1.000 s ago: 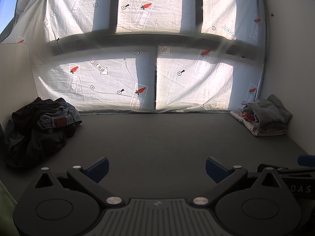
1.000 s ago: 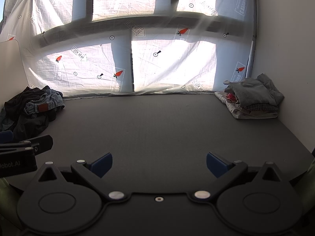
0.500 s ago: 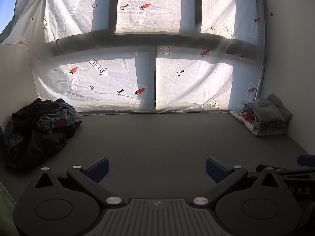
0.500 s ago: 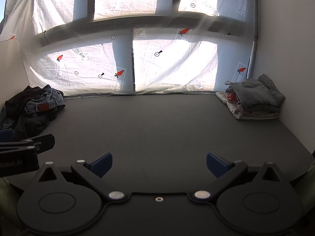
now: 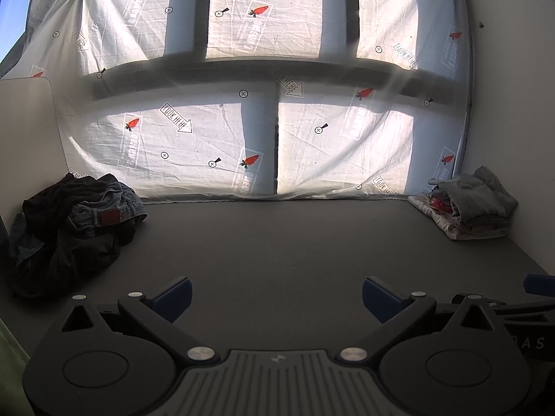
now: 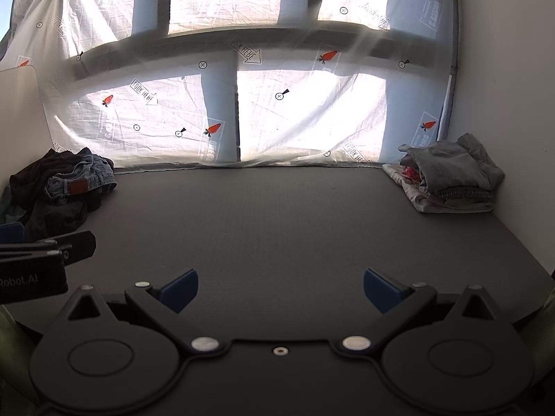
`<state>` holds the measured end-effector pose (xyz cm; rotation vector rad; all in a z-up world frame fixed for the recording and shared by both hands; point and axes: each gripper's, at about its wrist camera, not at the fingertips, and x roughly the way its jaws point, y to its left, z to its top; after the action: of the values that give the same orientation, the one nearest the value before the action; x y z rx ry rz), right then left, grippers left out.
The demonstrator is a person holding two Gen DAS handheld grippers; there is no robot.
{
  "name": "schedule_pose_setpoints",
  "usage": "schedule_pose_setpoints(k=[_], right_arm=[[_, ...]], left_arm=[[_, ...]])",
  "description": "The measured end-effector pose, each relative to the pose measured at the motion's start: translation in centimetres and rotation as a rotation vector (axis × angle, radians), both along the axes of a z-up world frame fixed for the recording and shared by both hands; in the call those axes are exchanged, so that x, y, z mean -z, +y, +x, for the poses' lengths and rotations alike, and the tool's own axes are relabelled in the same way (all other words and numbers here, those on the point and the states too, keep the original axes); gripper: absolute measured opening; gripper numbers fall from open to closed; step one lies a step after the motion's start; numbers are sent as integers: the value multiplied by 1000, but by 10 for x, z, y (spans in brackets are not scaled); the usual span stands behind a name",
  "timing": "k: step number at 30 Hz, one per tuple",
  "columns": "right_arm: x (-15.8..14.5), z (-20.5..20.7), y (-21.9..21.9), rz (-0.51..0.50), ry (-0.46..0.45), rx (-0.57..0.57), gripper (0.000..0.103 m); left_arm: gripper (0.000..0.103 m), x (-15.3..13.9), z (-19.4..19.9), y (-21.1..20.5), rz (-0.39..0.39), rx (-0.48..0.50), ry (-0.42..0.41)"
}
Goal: Fold clothes
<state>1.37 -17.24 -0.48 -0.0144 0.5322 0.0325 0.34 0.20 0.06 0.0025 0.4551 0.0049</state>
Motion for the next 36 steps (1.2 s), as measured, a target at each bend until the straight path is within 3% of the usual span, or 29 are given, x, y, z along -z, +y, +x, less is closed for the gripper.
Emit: schedule_pose_setpoints(k=[14,21,27,36], right_arm=[[4,6,-4,12,11,34,103],[9,26,-21,2,32,48,103],[18,62,-35,-10,39,54,103],[13,173,-60,25,15,74,103]], left_arm=[[103,3,12,2,-18,0,22],[103,12,51,-15,-59,32,87],[103,16,102,-28,-101,7,111],[103,-1,181,-27,-58,-103,113]])
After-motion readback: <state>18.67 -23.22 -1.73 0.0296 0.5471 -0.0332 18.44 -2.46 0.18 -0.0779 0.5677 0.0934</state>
